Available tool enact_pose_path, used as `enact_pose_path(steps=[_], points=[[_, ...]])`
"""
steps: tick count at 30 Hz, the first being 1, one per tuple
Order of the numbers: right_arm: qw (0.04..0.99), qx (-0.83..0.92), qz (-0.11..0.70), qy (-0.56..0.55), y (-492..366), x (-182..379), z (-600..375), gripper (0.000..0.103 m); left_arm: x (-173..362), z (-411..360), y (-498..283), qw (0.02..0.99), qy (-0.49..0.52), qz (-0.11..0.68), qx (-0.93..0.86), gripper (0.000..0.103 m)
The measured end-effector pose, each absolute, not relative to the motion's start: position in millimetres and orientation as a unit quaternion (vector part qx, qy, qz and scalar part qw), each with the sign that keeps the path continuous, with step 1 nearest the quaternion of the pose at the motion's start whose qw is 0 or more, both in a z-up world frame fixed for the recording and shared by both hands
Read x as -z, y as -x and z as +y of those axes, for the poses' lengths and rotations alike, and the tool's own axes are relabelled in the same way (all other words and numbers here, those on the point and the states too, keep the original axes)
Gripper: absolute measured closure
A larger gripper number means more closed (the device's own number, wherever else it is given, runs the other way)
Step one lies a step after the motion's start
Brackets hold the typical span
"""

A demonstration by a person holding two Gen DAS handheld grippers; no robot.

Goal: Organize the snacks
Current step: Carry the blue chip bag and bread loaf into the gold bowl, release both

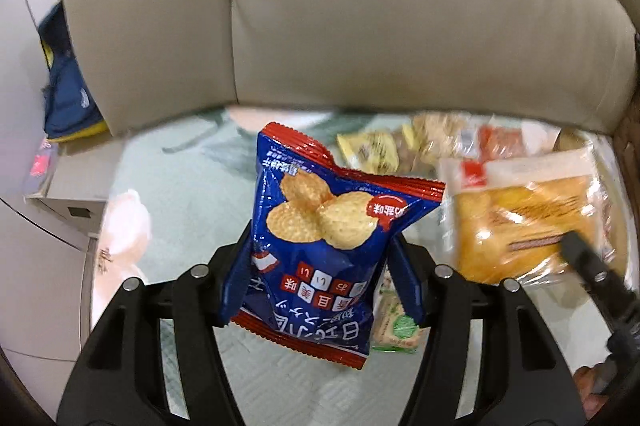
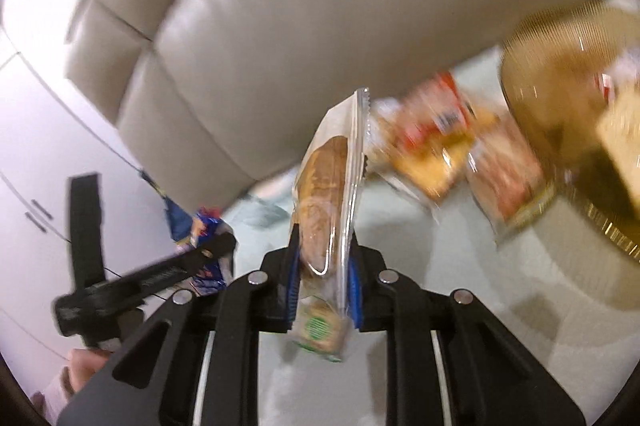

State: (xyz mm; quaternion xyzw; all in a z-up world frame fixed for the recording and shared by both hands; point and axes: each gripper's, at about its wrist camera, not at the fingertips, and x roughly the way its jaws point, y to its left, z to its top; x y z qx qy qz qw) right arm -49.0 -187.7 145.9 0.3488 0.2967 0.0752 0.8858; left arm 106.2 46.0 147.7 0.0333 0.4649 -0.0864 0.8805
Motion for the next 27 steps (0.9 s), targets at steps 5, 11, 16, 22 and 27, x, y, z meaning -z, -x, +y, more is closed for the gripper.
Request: enact_pose_path(steps=[5, 11, 16, 22, 27], points=[[0.908, -0.076, 0.231, -0.341, 59, -220, -240, 0.085, -202, 3, -102, 0.891, -0.027, 0.441, 0.106, 0.042], [0.924, -0.007, 0.249, -0.291, 52, -260, -324, 0.085, -246, -95, -97, 0.883, 0.023, 0.425, 0.197, 0.041], [0.878, 0.124, 0.433, -0.164, 25, -205, -386, 0.037, -205, -195, -103, 0.841, -0.002, 0.487, 0.236, 0.003], [0.85, 0.181, 0.442, -0.221, 47, -145, -438, 0.015, -144, -210, -103, 0.823, -0.085, 0.528, 0.19, 0.003], [0.89, 0.196, 0.339, -0.233, 46, -183, -437, 0.005, -143, -135, -120, 0.833, -0.029, 0.532, 0.148, 0.003]])
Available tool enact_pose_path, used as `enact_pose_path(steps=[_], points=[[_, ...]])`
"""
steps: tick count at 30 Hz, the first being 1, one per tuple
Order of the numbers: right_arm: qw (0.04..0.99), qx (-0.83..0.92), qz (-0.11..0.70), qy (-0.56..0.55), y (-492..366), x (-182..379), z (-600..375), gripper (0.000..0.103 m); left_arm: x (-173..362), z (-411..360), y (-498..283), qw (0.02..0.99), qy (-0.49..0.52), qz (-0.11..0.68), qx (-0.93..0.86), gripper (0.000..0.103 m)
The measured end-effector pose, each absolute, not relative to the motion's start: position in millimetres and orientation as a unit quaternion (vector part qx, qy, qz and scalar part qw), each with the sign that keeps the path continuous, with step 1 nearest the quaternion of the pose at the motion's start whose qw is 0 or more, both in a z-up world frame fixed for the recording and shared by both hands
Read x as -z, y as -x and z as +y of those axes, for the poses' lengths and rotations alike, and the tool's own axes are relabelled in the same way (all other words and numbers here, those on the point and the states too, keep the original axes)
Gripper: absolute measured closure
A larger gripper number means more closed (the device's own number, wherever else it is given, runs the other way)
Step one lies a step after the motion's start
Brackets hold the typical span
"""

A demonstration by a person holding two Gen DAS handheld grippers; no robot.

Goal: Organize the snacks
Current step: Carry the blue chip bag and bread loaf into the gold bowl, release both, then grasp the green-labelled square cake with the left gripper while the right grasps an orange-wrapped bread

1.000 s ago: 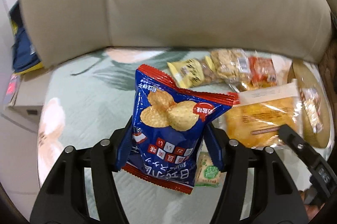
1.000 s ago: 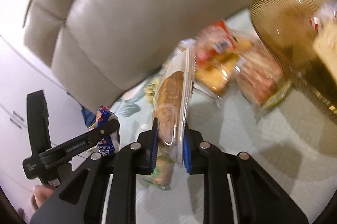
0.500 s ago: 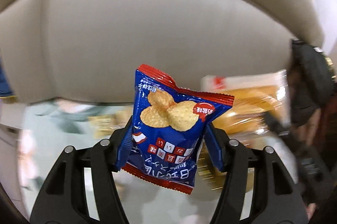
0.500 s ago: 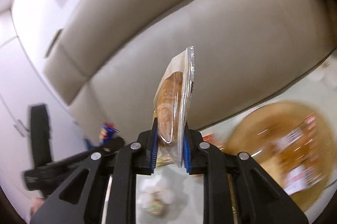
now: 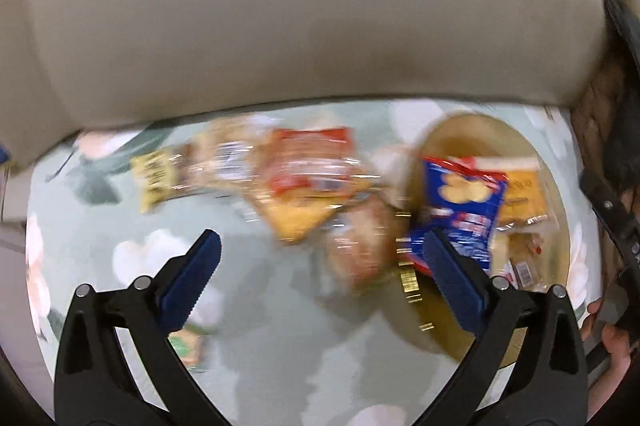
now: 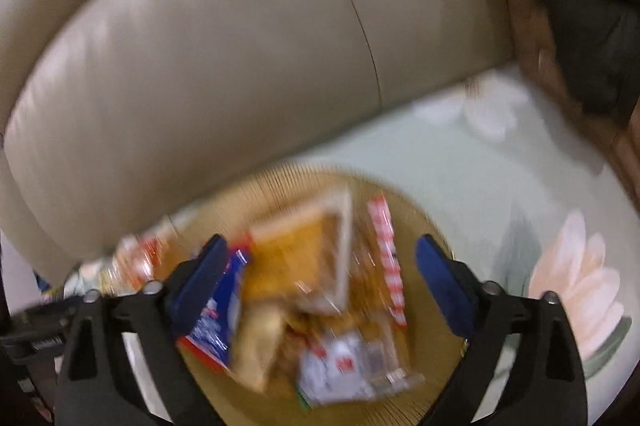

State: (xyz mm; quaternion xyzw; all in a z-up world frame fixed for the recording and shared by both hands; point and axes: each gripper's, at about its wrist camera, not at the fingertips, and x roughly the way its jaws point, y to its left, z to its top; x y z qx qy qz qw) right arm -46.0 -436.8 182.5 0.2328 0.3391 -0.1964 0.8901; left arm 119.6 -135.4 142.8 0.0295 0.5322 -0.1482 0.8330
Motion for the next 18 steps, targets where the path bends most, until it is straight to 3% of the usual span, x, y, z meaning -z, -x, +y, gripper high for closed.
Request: enact_pose_path(steps=[11, 18], points=[[0.927, 0.046, 0.31, -0.206, -11, -228, -323, 0.005, -150, 28, -112, 0.847, -0.014, 0.526, 0.074, 0.003], [0.929, 0.024, 0.352, -0.111, -52, -215, -260, 0.005, -112, 25, -90, 0.817, -0.067, 0.567, 0.079, 0.003]])
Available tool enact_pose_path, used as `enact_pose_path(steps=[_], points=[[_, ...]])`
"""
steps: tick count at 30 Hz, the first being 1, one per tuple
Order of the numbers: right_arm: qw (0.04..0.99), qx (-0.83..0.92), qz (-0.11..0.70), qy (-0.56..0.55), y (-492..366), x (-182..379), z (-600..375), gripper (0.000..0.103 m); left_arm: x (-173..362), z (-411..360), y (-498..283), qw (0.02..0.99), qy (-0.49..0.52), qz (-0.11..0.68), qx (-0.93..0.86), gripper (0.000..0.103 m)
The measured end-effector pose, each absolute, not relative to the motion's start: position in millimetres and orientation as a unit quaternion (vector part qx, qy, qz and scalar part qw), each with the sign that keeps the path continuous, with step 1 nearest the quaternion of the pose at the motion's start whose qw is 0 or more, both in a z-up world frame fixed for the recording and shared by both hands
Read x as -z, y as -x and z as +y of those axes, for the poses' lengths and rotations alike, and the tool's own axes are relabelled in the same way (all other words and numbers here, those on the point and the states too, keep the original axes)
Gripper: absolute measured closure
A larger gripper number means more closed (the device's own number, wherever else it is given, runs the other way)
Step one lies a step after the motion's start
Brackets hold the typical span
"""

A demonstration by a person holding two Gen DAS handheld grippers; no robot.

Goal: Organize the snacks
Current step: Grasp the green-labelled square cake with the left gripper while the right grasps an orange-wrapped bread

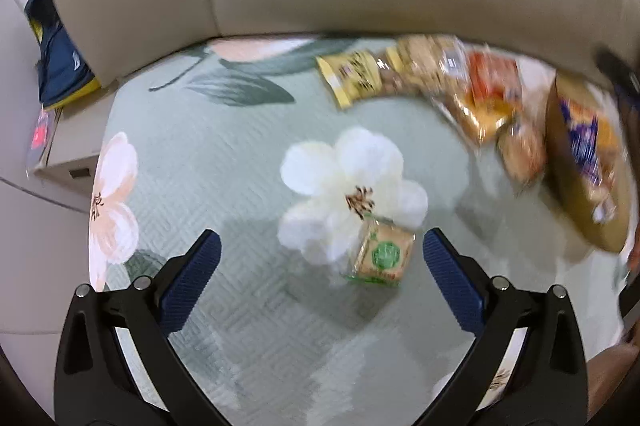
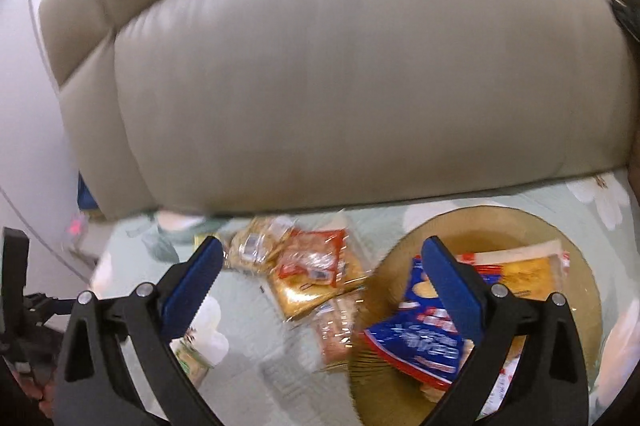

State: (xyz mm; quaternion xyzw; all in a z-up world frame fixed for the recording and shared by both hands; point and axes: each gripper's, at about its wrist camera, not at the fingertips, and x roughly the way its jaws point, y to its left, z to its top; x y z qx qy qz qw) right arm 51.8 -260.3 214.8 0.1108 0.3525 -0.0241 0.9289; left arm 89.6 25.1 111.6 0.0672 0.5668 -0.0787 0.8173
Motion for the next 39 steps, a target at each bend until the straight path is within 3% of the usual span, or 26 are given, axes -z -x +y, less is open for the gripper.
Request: enact_pose_path(steps=[5, 11, 13, 15, 17, 19, 20, 21, 23, 33, 39], points=[[0.912, 0.003, 0.407, -0.051, -78, -185, -219, 0.005, -73, 12, -82, 0.803, -0.009, 0.585, 0.11, 0.003], [0.89, 0.016, 0.456, -0.03, -117, -145, -208, 0.005, -29, -15, -76, 0.786, -0.083, 0.601, 0.117, 0.003], [0.875, 0.028, 0.483, 0.008, -130, -128, -200, 0.006, -5, -26, -76, 0.766, -0.111, 0.622, 0.115, 0.003], [0.86, 0.037, 0.506, 0.056, -140, -107, -192, 0.01, -9, -24, -74, 0.787, -0.1, 0.596, 0.123, 0.006], [0.849, 0.027, 0.525, 0.048, -146, -90, -193, 0.014, -13, -19, -78, 0.794, -0.088, 0.589, 0.123, 0.022], [0.852, 0.013, 0.523, 0.013, -148, -83, -199, 0.023, -22, -10, -82, 0.81, -0.074, 0.569, 0.12, 0.059], [0.854, 0.011, 0.52, 0.011, -148, -84, -201, 0.028, -25, -9, -84, 0.819, -0.077, 0.557, 0.119, 0.059], [0.855, 0.013, 0.518, 0.012, -147, -86, -201, 0.047, -26, -12, -84, 0.828, -0.095, 0.541, 0.117, 0.059], [0.858, 0.002, 0.513, 0.003, -144, -89, -202, 0.048, -25, -16, -84, 0.832, -0.111, 0.531, 0.119, 0.059], [0.862, -0.04, 0.503, -0.036, -102, -119, -195, 0.048, -65, 30, -99, 0.865, 0.009, 0.49, 0.106, 0.059], [0.856, -0.079, 0.511, 0.035, -64, -127, -155, 0.048, -64, 71, -102, 0.841, 0.104, 0.52, 0.11, 0.059]])
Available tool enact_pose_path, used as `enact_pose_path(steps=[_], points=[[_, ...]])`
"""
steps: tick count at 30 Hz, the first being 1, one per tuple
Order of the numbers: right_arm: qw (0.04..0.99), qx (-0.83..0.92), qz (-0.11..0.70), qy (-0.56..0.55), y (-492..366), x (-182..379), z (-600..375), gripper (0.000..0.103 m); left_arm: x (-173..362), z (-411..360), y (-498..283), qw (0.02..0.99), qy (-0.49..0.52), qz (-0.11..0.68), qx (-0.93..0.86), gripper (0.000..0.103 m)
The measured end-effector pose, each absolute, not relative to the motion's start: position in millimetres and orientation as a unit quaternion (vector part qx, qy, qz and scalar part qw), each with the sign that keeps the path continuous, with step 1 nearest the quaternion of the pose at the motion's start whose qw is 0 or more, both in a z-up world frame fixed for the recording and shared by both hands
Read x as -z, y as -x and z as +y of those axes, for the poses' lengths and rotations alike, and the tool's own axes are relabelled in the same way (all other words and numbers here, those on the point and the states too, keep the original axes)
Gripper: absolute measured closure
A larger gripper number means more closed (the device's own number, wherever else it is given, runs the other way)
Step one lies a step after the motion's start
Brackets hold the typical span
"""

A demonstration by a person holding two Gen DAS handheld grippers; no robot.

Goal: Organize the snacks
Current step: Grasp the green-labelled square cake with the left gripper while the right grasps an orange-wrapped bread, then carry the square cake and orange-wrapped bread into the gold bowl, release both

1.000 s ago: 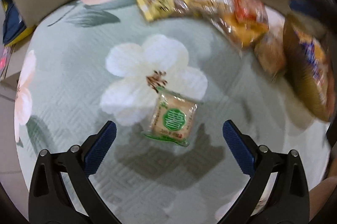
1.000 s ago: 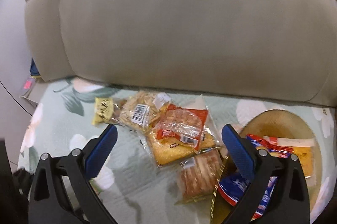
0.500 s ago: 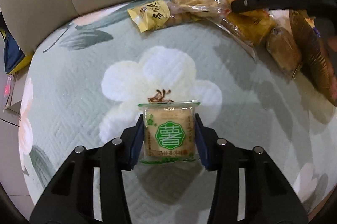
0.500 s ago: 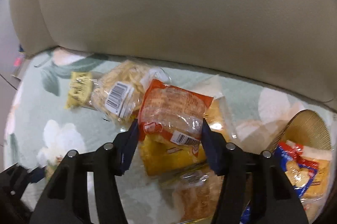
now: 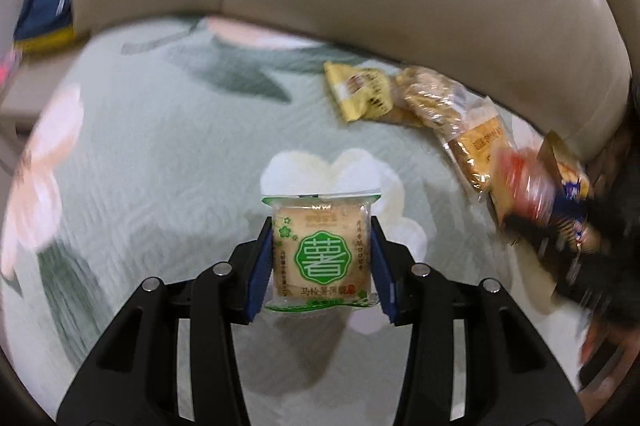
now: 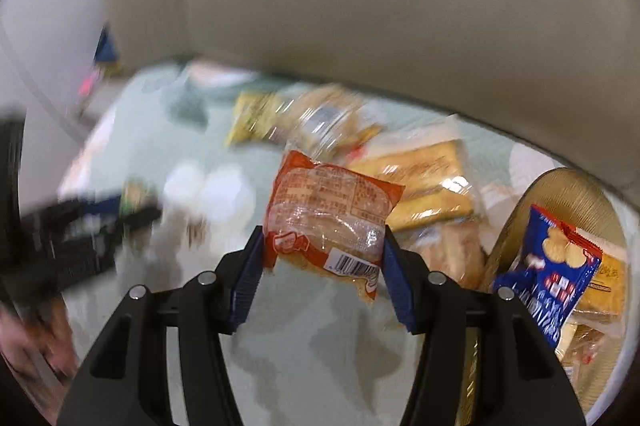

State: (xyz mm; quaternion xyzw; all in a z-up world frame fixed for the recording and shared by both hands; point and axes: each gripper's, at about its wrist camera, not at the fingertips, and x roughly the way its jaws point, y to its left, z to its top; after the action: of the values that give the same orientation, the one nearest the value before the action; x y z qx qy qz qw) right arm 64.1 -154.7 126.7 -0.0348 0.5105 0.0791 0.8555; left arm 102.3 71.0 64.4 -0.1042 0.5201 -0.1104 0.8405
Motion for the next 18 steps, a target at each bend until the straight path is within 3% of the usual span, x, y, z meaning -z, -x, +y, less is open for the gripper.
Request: enact_pose_path(steps=[5, 10, 14, 18], points=[[0.823, -0.12, 0.547, 0.1, -35, -109, -129, 0.048, -60, 105, -97, 0.823, 0.182, 0.533, 0.075, 0.059], [0.824, -0.116, 0.546, 0.097, -24, -113, -133, 0.048, -59, 127, -89, 0.812, 0.23, 0.534, 0.045, 0.059], [0.84, -0.099, 0.519, 0.122, -20, -121, -140, 0.048, -67, 118, -81, 0.834, 0.144, 0.533, -0.001, 0.059], [0.845, -0.104, 0.504, 0.145, -20, -121, -134, 0.048, -72, 109, -78, 0.845, 0.122, 0.521, 0.008, 0.059]])
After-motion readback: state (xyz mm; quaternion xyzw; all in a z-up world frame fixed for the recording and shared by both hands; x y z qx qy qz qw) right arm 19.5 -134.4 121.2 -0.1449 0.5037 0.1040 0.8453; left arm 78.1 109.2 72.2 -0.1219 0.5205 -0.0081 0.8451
